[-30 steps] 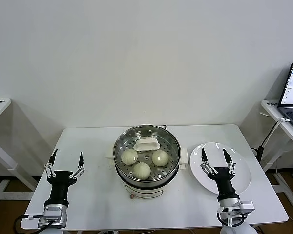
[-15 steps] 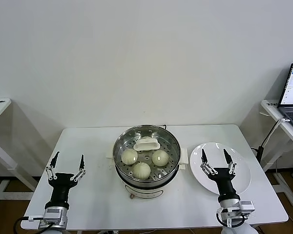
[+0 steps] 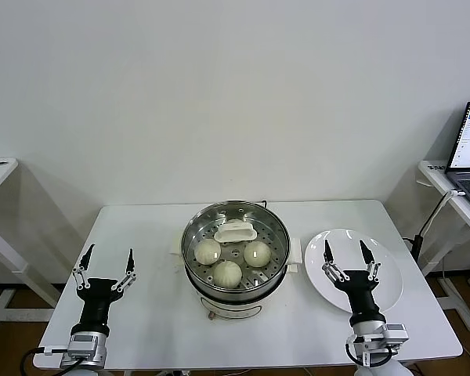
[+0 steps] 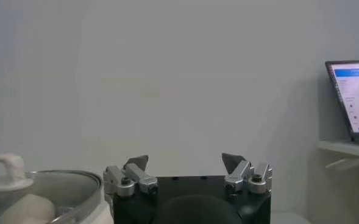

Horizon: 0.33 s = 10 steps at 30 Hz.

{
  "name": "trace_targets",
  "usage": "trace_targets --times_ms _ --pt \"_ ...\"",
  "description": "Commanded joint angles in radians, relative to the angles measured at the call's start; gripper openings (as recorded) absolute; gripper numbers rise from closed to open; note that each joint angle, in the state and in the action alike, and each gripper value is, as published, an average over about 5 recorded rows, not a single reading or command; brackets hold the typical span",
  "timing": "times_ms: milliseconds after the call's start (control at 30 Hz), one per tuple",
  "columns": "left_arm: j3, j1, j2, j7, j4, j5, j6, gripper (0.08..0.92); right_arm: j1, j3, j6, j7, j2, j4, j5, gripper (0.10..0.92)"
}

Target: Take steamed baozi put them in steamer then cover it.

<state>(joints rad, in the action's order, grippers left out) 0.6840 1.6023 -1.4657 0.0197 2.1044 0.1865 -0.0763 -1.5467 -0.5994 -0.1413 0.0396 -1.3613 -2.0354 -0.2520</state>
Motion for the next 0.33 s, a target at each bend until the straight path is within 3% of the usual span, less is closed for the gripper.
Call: trace_targets --times_ms 33,333 --pt "0.003 0.001 0.000 -0.002 0.001 -0.003 -0.002 0.823 -0.001 0.002 0.007 0.004 -0.002 -0.006 0.008 0.823" --pt "0.013 0.004 0.000 -0.006 0.002 -0.005 -0.006 0.823 -0.002 0.007 0.006 0.007 -0.006 -0.007 0.015 0.823"
